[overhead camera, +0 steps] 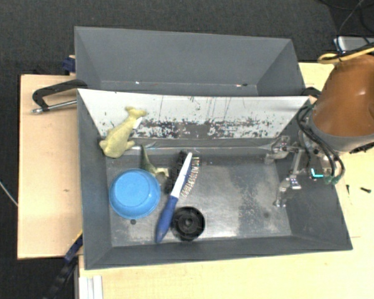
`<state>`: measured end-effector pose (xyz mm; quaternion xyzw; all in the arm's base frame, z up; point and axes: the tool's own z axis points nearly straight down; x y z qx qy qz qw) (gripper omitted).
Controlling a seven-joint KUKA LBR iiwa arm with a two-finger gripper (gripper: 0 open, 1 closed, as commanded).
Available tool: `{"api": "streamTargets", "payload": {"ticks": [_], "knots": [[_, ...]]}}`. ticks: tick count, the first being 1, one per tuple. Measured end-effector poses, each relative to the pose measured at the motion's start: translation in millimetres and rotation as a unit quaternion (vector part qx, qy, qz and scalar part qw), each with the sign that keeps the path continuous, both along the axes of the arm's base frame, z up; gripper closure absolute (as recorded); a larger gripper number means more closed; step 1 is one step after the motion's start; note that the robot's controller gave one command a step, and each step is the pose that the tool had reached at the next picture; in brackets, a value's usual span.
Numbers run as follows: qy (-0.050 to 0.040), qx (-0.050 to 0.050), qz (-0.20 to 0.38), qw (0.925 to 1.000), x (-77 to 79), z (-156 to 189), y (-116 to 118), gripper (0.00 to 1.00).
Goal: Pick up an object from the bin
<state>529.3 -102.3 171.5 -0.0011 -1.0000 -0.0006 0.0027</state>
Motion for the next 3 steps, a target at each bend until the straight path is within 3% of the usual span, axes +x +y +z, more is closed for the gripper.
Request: {"api": "streamTargets", "payload": {"ticks": [1,2,3], "knots": [[0.0002,0.001,0.103,0.9946,-32.9,-86,9,0.0],[-0.0037,-0.001,-0.055,0.9985,-23.3,-99,44,0.0],[-0.0091,-0.001,-0.099,0.995,-30.3,4,34,0.0]]}}
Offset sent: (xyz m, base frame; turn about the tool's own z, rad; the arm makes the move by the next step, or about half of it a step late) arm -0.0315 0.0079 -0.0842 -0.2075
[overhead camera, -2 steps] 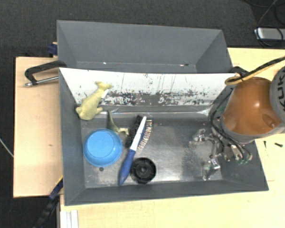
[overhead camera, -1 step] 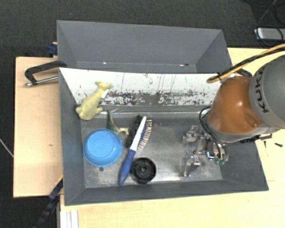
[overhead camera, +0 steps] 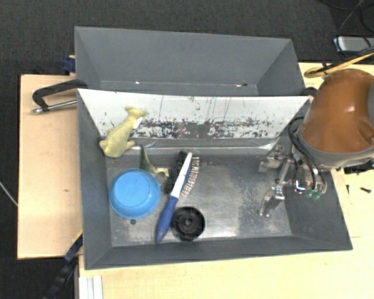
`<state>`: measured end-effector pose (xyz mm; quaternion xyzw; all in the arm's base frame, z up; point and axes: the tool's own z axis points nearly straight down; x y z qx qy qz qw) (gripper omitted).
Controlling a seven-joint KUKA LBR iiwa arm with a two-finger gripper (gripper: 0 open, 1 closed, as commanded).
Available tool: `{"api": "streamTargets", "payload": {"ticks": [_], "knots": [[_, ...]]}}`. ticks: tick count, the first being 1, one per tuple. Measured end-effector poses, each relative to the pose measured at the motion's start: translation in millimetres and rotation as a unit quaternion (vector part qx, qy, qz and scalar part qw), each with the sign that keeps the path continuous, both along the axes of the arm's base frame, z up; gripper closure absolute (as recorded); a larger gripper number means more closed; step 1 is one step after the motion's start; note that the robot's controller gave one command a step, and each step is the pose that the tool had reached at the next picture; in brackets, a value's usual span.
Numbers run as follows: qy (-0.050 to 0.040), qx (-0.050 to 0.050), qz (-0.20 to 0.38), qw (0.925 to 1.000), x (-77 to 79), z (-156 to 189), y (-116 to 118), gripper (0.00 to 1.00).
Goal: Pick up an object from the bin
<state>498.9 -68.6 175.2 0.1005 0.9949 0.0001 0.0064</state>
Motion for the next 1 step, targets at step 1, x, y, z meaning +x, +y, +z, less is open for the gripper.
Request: {"api": "streamTargets", "payload": {"ticks": [1], "knots": [[0.0077,0.0,0.097,0.9953,-4.2,-62.9,-72.0,0.0]]}}
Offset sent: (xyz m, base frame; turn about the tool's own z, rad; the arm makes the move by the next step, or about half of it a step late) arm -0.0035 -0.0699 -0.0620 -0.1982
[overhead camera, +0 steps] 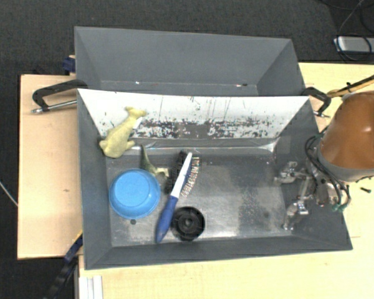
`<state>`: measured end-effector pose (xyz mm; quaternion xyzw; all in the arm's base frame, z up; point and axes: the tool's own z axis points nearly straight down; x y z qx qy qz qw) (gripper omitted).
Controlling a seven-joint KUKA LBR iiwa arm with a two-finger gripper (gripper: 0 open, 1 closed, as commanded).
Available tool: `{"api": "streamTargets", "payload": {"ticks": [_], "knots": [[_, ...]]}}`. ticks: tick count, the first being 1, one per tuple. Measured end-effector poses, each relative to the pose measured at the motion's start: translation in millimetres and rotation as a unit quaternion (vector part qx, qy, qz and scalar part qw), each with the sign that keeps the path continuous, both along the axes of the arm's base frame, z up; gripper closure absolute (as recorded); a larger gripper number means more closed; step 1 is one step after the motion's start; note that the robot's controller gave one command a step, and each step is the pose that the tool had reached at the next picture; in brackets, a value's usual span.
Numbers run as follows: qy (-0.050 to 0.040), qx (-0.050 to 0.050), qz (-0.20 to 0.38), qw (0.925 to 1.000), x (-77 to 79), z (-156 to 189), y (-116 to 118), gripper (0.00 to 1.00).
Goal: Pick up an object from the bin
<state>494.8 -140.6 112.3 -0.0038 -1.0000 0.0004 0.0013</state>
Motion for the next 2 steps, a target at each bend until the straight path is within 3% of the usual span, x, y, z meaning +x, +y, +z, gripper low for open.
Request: {"api": "streamTargets", "payload": {"ticks": [1,2], "knots": [[-0.0086,0.002,-0.07,0.9975,55.1,85,86,0.0],[0.0003,0.002,-0.059,0.9982,79.1,-2,165,0.0]]}}
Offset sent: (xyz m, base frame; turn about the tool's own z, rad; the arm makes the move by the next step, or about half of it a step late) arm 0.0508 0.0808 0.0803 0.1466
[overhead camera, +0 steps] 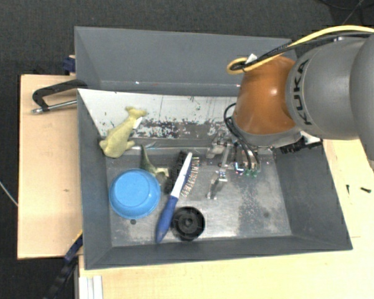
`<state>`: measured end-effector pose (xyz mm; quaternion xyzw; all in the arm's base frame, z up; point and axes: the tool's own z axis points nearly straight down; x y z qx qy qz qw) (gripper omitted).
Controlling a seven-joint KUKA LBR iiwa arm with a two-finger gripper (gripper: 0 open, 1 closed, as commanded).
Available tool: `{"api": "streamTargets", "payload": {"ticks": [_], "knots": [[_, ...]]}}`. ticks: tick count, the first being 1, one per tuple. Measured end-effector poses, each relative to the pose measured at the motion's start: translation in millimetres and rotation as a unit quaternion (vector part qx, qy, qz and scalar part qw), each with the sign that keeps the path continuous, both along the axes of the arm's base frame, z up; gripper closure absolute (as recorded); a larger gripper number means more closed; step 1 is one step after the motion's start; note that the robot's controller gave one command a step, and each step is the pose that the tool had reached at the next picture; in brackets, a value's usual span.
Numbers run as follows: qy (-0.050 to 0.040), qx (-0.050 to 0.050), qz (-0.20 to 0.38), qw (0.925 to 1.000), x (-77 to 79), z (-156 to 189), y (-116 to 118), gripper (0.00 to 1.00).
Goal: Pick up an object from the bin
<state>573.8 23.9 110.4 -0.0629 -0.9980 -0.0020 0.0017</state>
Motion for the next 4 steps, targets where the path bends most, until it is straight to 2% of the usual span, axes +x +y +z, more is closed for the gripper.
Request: {"api": "streamTargets", "payload": {"ticks": [1,2,3,4], "knots": [[-0.0054,-0.002,0.016,0.9999,26.5,-36,57,0.0],[-0.0151,-0.003,0.035,0.9993,-7.3,-29,69,0.0],[-0.0259,-0.004,0.094,0.9952,-11.5,-27,74,0.0],[-0.035,-0.006,0.093,0.995,-7.0,-24,72,1.0]]}}
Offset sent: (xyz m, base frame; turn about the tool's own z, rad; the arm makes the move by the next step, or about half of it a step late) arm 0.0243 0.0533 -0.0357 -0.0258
